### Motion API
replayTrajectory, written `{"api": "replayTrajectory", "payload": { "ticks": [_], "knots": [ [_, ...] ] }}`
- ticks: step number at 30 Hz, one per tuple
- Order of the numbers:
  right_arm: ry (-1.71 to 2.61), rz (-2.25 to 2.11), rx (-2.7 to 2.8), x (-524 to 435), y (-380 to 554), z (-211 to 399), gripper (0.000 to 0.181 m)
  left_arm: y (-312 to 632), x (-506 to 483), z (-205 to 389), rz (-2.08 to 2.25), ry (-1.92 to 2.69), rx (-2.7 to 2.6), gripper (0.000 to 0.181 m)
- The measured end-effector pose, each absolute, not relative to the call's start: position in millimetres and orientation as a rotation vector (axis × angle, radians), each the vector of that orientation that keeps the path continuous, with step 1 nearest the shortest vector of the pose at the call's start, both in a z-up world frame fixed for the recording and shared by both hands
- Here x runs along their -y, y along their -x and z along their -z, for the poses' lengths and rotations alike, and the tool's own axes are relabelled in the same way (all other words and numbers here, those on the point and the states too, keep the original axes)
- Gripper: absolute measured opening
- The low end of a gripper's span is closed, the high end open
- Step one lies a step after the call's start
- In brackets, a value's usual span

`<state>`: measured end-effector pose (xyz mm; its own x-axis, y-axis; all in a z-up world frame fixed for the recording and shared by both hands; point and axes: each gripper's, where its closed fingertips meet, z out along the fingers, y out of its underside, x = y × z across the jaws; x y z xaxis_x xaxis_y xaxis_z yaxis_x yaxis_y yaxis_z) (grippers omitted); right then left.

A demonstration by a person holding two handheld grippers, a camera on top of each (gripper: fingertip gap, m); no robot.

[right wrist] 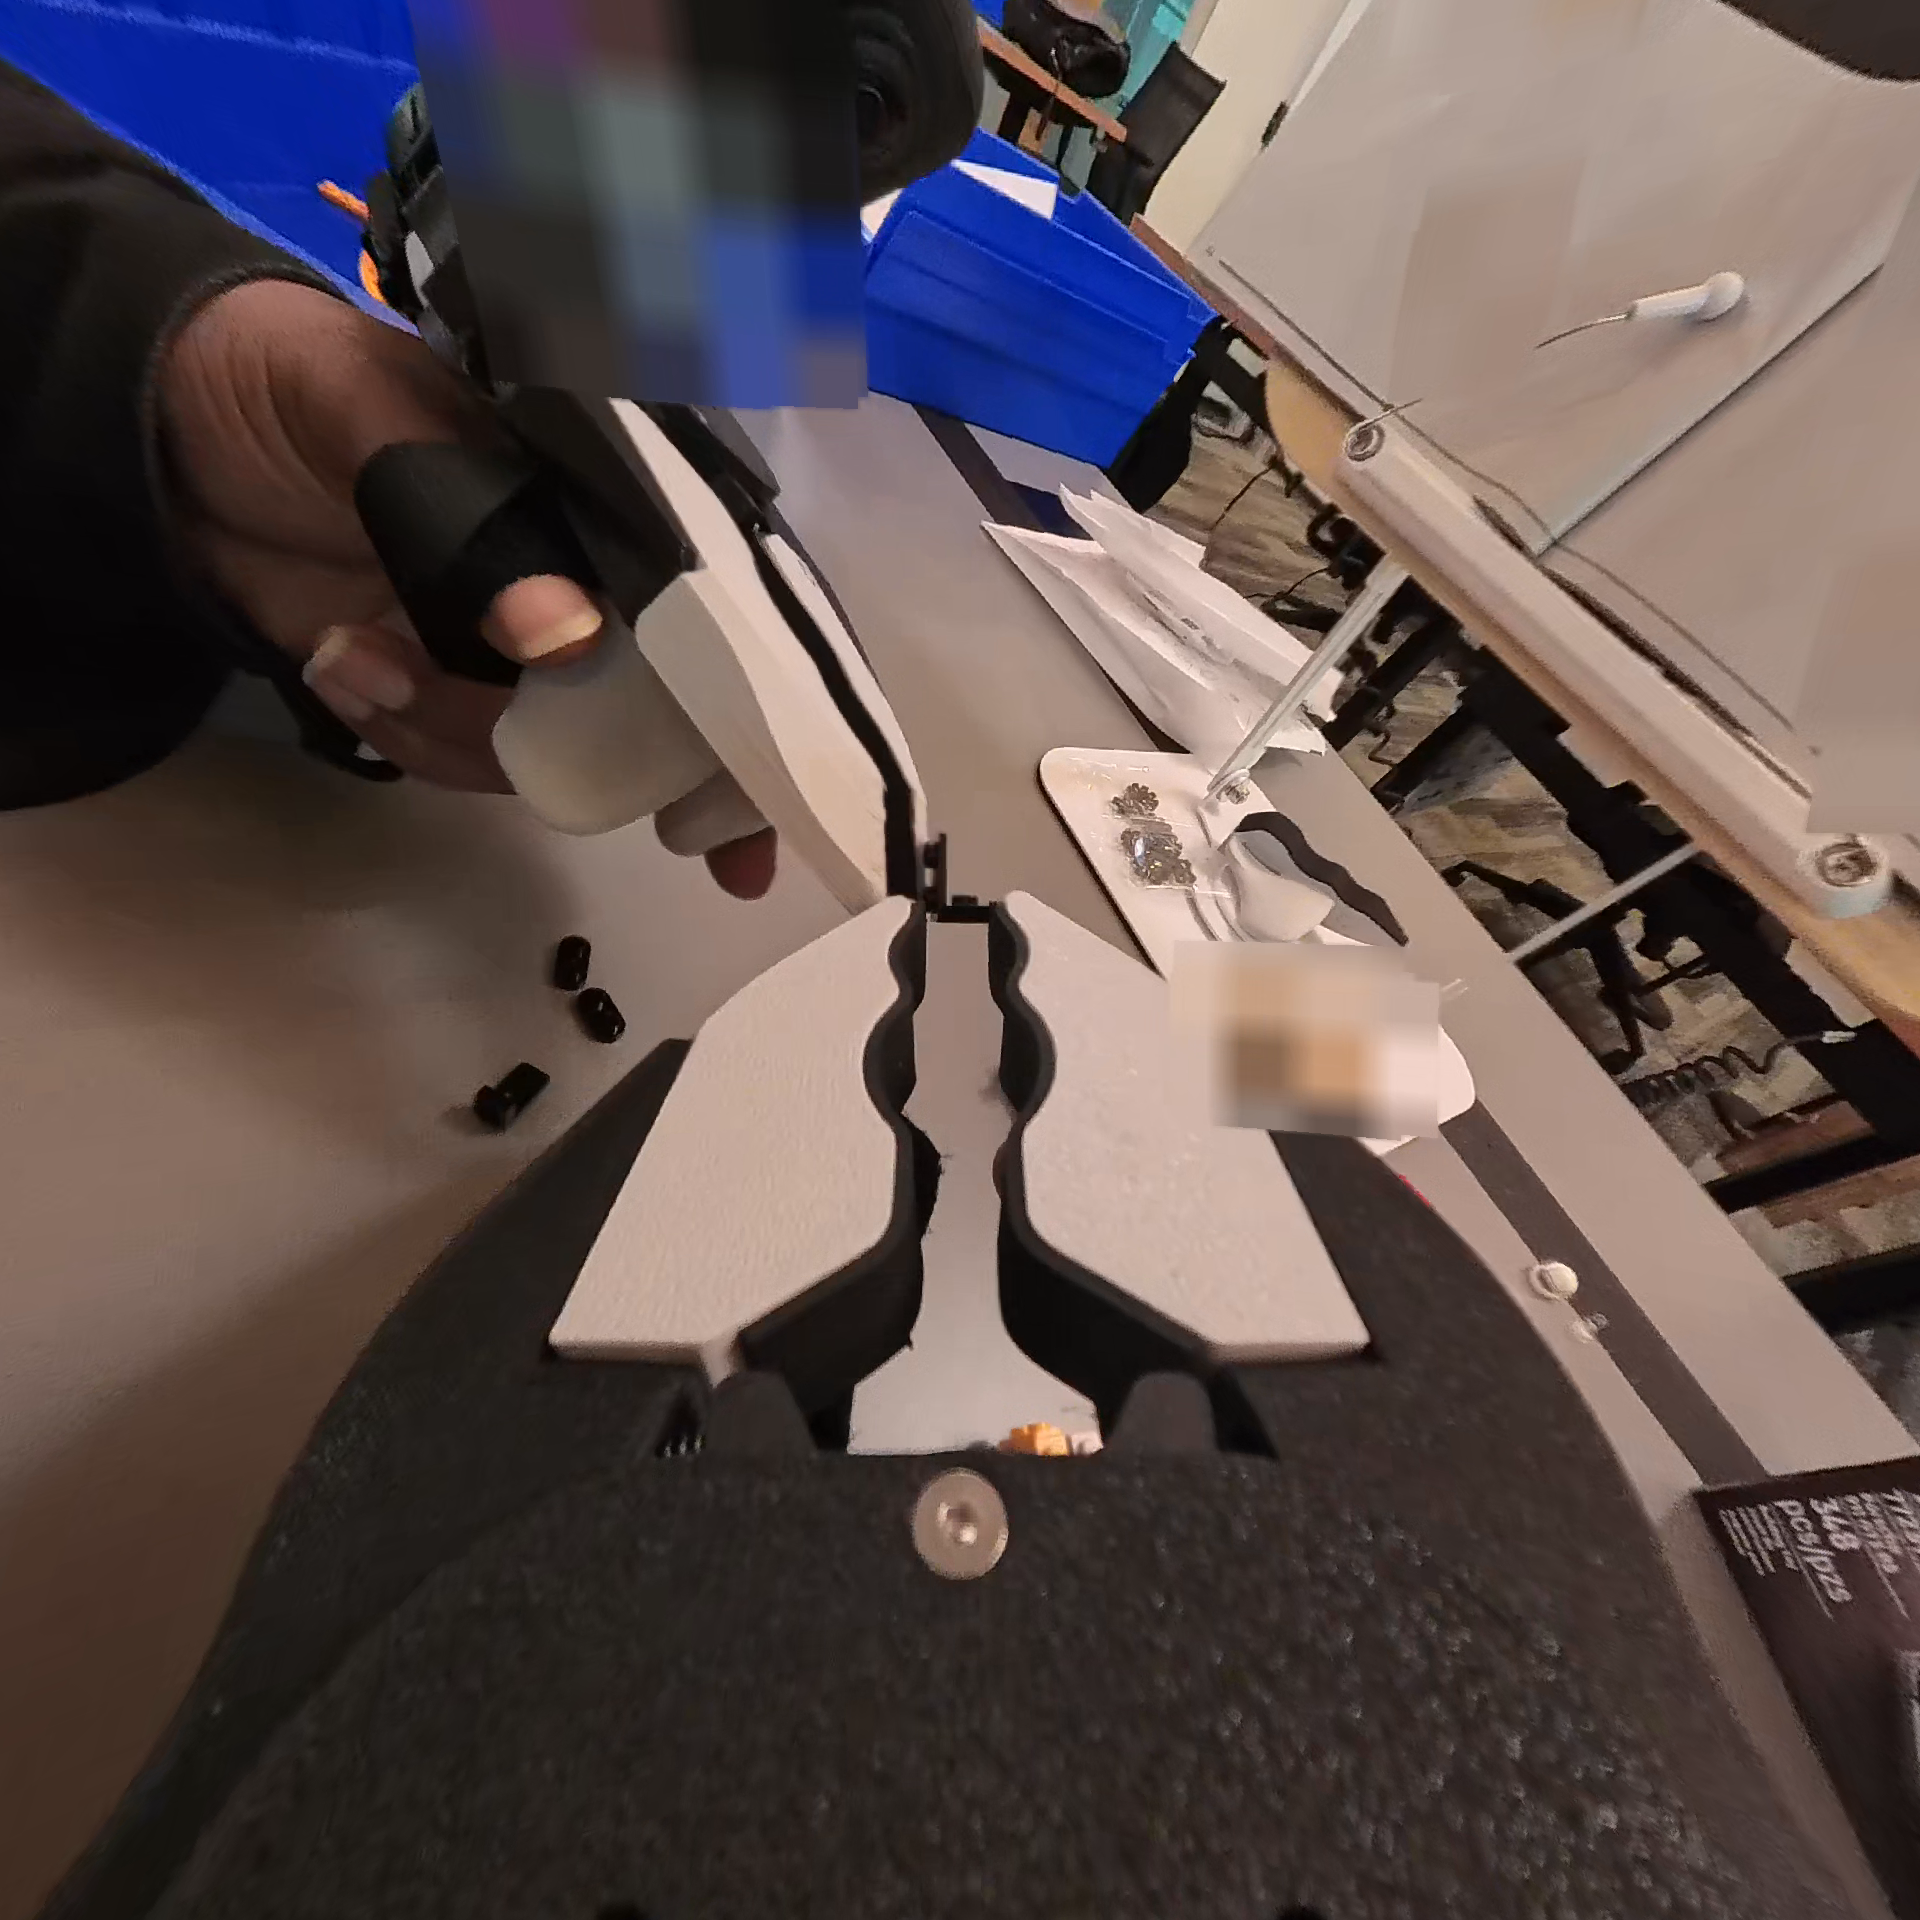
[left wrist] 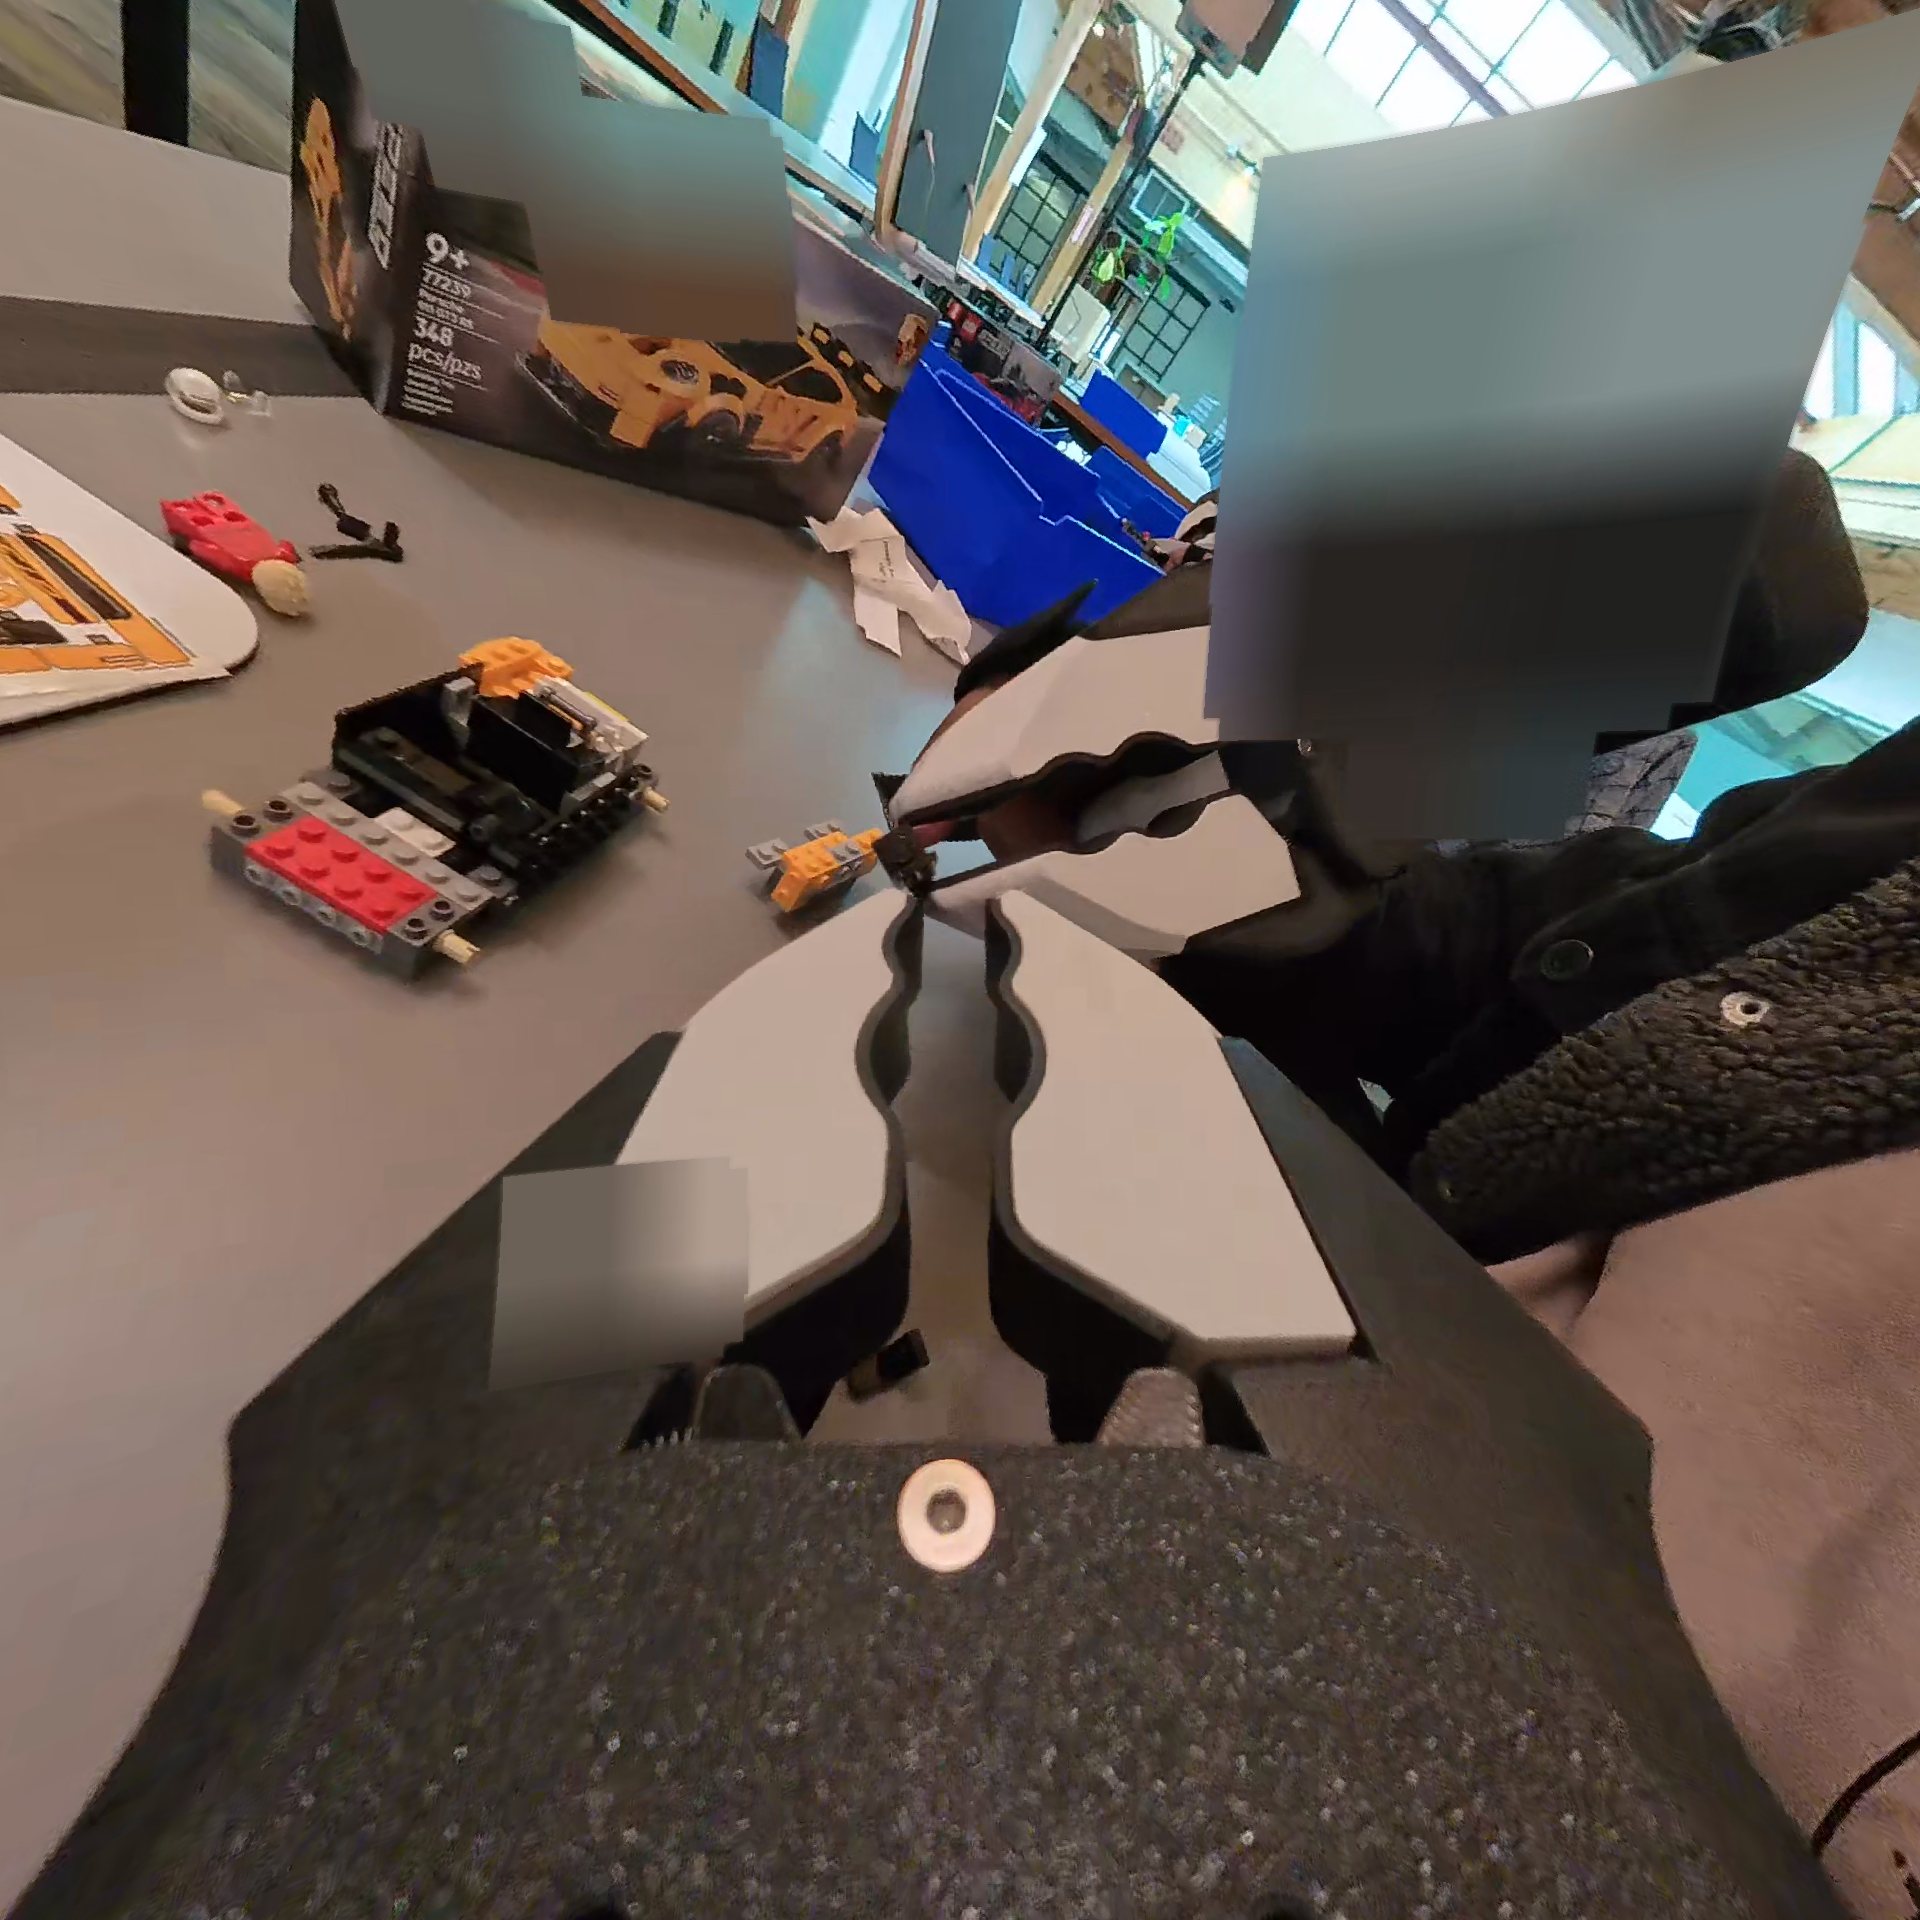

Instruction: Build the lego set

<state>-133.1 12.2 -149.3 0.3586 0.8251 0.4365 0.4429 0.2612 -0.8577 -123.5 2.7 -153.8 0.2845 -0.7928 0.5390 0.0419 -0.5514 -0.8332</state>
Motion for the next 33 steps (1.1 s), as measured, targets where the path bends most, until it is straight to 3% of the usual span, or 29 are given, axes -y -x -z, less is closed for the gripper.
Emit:
{"api": "replayTrajectory", "payload": {
  "ticks": [4, 9, 33],
  "knots": [
    [1.365, -0.381, 1.258, -12.6, 133.1, 149.2, 0.011, 125.7, -4.7, 152.4, 1.373, 1.772, -0.654, 0.0],
    [1.361, -0.35, 1.253, -15.3, 132.5, 151.2, 0.011, 125.2, -4.7, 150.7, 1.388, 1.765, -0.644, 0.018],
    [1.287, -0.266, 1.319, -6.9, 140.3, 153.9, 0.011, 129.8, -10.7, 157.8, 1.39, 1.817, -0.628, 0.007]
  ]
}}
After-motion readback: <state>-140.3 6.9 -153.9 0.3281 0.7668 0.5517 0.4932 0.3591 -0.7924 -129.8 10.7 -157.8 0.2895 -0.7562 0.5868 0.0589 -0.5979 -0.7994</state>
